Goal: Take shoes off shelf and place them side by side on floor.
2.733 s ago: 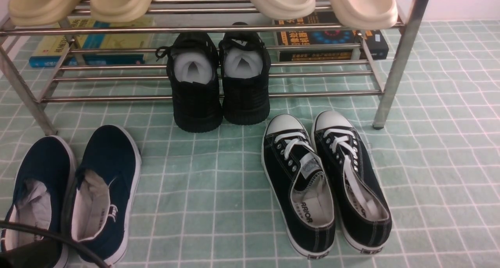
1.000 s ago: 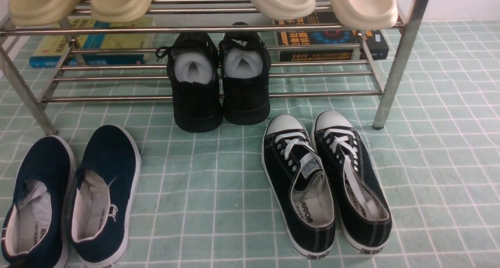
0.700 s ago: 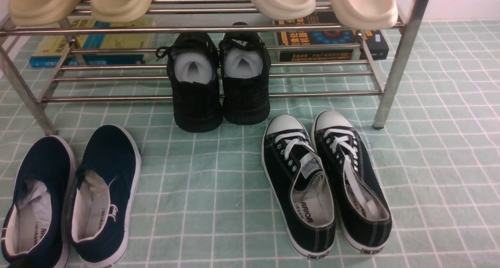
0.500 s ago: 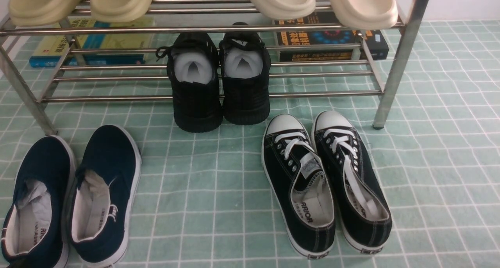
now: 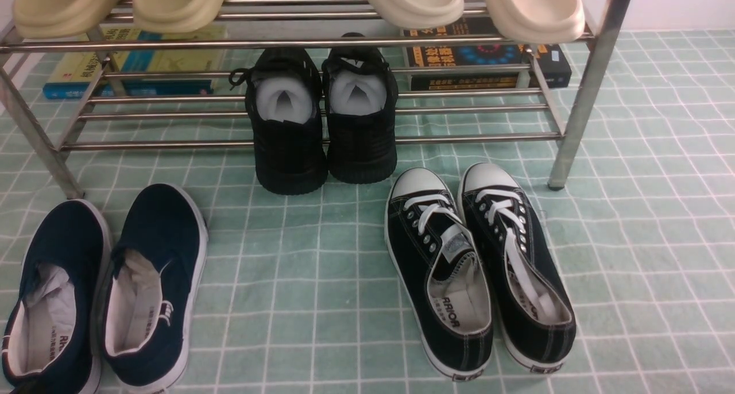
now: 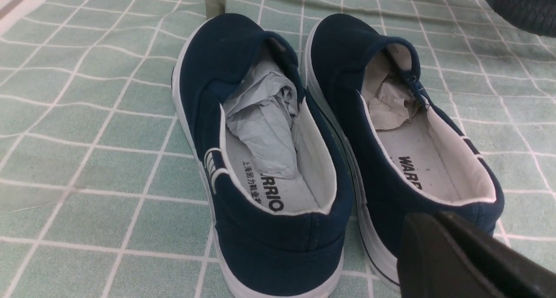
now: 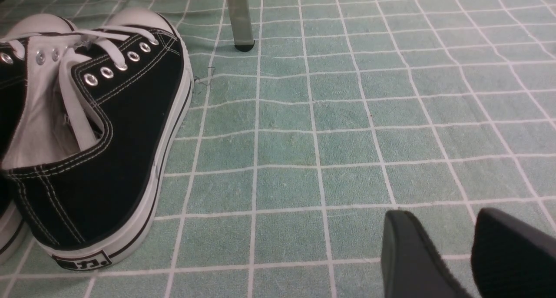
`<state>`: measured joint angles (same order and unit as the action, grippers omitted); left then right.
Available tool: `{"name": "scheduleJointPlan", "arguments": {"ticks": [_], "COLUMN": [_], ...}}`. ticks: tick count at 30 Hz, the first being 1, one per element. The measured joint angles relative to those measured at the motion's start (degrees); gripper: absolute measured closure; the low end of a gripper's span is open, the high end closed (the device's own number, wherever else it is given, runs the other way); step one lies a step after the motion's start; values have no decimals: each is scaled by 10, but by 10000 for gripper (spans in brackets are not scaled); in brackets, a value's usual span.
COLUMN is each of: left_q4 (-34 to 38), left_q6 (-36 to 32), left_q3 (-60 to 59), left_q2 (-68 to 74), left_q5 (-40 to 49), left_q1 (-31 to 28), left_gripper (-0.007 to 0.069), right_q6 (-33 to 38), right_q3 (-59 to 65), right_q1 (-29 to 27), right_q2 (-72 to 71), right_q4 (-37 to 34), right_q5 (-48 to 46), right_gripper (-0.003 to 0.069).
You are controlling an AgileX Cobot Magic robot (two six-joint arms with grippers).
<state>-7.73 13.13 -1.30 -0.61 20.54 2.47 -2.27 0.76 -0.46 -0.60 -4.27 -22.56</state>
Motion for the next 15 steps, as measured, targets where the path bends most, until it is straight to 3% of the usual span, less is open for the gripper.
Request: {"name": "scheduleJointPlan", "arguments": {"ticks": [15], "left_q4": [-9], "left_q6": [1], "left_q3": [0], "left_q2": [0], "left_q5": [0], "left_q1": [0], "left_gripper": [572], "right_q6": [0], "right_q3": [0], "right_q1": [0], "right_q2": [0], "right_q4": [0], "right_q5": [0], "right_gripper": [419]}}
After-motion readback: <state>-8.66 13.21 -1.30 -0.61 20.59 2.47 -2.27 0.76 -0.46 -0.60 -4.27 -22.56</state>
